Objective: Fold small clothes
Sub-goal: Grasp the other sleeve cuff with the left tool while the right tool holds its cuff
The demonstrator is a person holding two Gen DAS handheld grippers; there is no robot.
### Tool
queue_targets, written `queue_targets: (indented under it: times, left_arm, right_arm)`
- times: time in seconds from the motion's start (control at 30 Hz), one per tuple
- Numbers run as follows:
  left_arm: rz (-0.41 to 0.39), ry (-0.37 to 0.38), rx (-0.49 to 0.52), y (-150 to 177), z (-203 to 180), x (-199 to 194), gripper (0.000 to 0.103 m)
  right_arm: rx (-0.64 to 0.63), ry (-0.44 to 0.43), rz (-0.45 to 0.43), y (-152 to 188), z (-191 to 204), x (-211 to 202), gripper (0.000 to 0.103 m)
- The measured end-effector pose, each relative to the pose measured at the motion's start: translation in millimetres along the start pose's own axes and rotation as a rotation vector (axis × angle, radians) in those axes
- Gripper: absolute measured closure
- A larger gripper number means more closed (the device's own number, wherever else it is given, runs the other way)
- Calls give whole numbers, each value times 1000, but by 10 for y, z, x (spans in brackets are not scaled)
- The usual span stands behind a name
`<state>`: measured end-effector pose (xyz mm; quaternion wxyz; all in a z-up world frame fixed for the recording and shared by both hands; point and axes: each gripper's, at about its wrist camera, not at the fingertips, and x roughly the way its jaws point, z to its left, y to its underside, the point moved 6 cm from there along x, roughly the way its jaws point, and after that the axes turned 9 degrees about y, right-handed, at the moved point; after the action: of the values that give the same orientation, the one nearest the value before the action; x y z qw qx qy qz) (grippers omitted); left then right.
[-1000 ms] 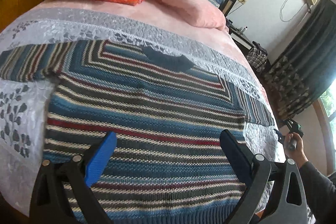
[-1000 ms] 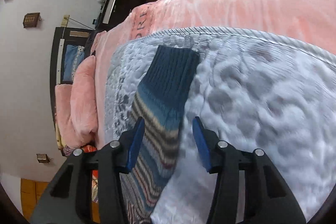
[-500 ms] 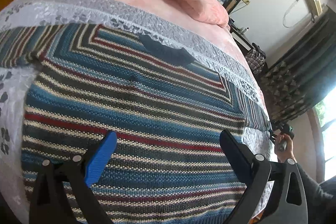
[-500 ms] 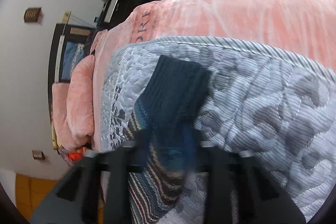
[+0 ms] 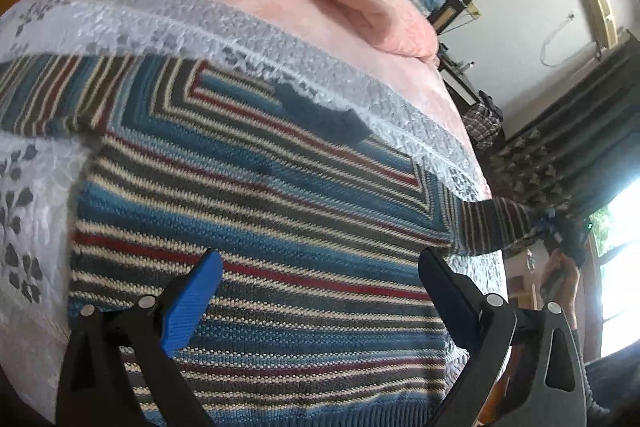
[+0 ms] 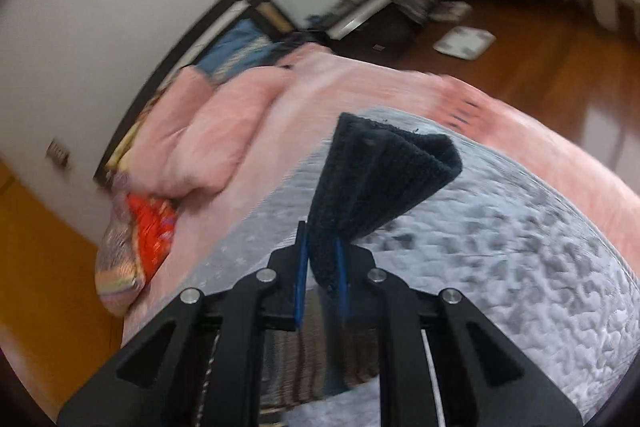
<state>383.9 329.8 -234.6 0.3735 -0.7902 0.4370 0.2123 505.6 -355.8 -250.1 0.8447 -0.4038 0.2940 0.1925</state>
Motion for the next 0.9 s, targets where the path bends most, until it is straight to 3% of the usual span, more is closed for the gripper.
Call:
queue_targets:
  times: [0.2,0.47,0.67,0.9]
  left_arm:
    - [-13,40,49,-199,-226,-146,4]
    - [-6,82,132,-481,-455,-83,4]
    - [24,128,127,-680,-421,209,4]
    - [130,208,5,-758,-181,890,4]
  right_arm:
    - [-178,-34,-18,328,1044,-160,94]
    - [-435,-29,5,1219,2103,-30,94]
    - [-638,48,84,2134,2556,499,94]
    - [-877,162,155,3205,2703,1179,94]
